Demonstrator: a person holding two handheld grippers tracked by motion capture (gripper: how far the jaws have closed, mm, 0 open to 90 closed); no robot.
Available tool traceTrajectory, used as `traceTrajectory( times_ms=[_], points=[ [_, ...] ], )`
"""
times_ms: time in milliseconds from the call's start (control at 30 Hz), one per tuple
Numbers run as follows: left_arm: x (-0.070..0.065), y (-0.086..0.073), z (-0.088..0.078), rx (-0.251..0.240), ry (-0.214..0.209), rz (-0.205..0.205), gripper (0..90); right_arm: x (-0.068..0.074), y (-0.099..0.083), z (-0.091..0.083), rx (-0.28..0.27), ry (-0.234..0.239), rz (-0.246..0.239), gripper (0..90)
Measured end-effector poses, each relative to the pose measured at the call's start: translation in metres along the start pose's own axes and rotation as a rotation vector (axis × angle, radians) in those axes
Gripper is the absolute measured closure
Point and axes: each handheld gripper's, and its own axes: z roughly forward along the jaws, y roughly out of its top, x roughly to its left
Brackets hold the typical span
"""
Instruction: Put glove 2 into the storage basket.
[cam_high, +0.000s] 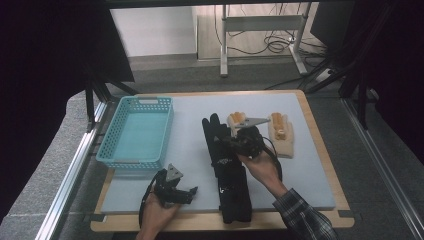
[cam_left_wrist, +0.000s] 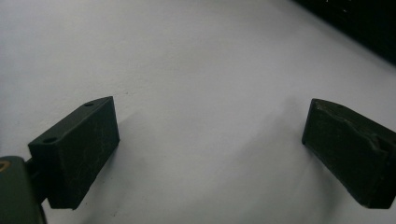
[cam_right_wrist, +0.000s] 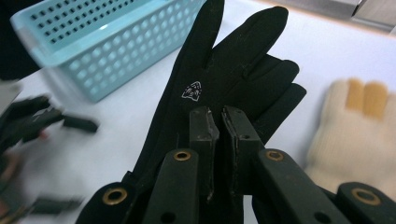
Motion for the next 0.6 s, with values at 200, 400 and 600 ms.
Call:
traceTrajectory(
  times_ms=[200, 400, 600],
  points=[
    [0.0, 0.0, 0.0, 0.004, -0.002, -0.001, 4.1, 0.024, -0.035, -0.031, 0.005, -0.006, 0.034, 81.4],
    [0.0, 0.0, 0.0, 0.002, 0.0, -0.003, 4.1, 0.038, -0.061, -0.042, 0.01, -0.001, 0.066, 81.3],
    [0.0, 0.0, 0.0, 0.004, 0.0, 0.001, 4.1, 0.051, -0.091, -0.05, 0.013, -0.048, 0.098, 80.9]
  ],
)
